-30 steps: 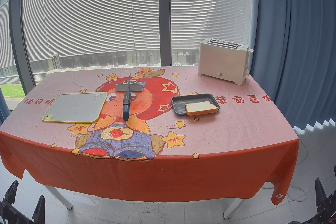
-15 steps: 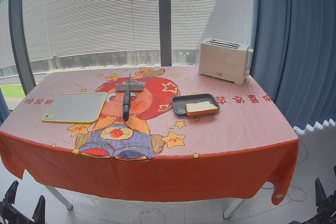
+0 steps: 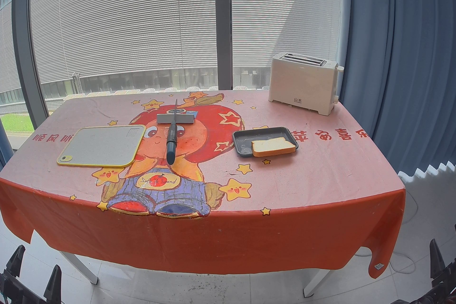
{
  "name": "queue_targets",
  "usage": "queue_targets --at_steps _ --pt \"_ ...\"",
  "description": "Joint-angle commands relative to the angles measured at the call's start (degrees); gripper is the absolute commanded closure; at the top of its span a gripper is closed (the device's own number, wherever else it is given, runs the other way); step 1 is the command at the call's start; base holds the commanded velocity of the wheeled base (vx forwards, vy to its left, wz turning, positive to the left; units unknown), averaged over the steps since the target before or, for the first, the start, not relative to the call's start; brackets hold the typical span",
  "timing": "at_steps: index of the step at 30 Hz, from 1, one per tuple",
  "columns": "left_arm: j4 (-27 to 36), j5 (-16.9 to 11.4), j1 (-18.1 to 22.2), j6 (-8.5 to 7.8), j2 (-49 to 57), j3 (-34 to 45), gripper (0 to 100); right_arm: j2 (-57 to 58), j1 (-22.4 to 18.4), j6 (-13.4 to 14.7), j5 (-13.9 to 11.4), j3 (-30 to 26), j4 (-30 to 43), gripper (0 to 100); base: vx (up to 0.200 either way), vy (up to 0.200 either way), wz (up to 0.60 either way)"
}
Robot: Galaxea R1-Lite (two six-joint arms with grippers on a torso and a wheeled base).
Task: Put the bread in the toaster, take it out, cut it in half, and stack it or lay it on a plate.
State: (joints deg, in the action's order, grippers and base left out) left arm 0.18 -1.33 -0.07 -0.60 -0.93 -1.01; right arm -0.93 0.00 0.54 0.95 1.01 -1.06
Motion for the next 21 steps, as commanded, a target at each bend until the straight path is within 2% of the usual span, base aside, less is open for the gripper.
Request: queue_targets --at_steps 1,4,14,21 --pt "0.0 0.0 0.0 -0.02 0.9 1.0 0 0.8 0.0 0.1 0.2 -0.9 -5.4 0 0.0 0.0 0.0" --pt "0.0 0.0 0.0 -0.02 0.9 1.0 0 0.8 0.0 0.1 0.2 -0.8 -8.9 0 0.0 0.0 0.0" --pt "0.0 0.0 0.0 -0.02 0.9 0.9 0 0.8 0.0 0.1 0.2 -0.9 -5.8 0 0.0 0.0 0.0" --pt "0.0 0.0 0.0 -0.02 0.9 1.0 0 0.9 0.0 -0.4 0.2 -0.8 -6.4 0 0.0 0.0 0.0"
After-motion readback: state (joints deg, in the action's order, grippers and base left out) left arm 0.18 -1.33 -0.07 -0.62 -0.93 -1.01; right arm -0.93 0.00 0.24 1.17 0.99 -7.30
